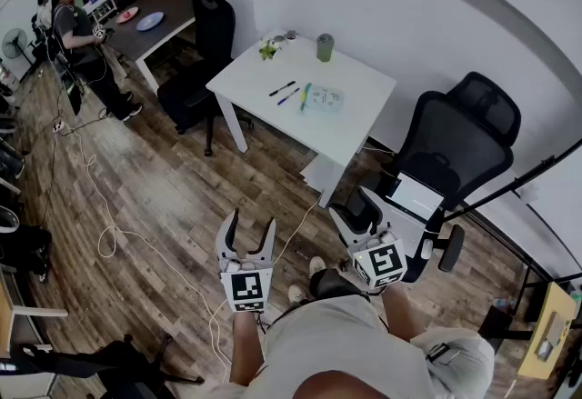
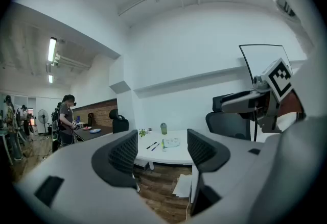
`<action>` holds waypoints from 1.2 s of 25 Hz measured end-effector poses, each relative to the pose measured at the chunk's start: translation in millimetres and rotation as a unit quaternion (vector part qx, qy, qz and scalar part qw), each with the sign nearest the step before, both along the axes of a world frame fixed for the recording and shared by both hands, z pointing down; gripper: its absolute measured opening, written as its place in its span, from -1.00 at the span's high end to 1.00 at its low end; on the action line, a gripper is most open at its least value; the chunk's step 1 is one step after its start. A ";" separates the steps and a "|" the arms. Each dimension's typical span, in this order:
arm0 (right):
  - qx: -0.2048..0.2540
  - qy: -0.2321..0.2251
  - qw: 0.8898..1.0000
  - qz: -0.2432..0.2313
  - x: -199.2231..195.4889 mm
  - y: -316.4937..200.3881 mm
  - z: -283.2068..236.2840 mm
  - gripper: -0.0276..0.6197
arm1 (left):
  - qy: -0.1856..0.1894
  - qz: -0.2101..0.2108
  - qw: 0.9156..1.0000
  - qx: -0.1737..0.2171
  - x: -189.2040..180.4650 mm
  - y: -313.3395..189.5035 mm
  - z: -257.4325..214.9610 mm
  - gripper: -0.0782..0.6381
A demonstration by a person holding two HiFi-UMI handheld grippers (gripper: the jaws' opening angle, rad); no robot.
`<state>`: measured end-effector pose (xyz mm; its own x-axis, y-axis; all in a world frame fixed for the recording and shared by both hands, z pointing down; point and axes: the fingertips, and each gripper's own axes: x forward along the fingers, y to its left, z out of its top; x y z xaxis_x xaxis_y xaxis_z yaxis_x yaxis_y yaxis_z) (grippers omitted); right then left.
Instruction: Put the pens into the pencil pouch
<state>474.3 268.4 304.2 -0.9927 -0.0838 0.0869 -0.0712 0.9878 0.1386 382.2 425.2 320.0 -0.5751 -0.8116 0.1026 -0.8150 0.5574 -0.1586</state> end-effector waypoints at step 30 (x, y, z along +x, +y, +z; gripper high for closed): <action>-0.013 -0.009 0.999 -0.031 -150.4 -78.2 7.0 0.00 | -0.019 -0.013 1.000 0.006 -135.8 -99.2 -9.8 -0.04</action>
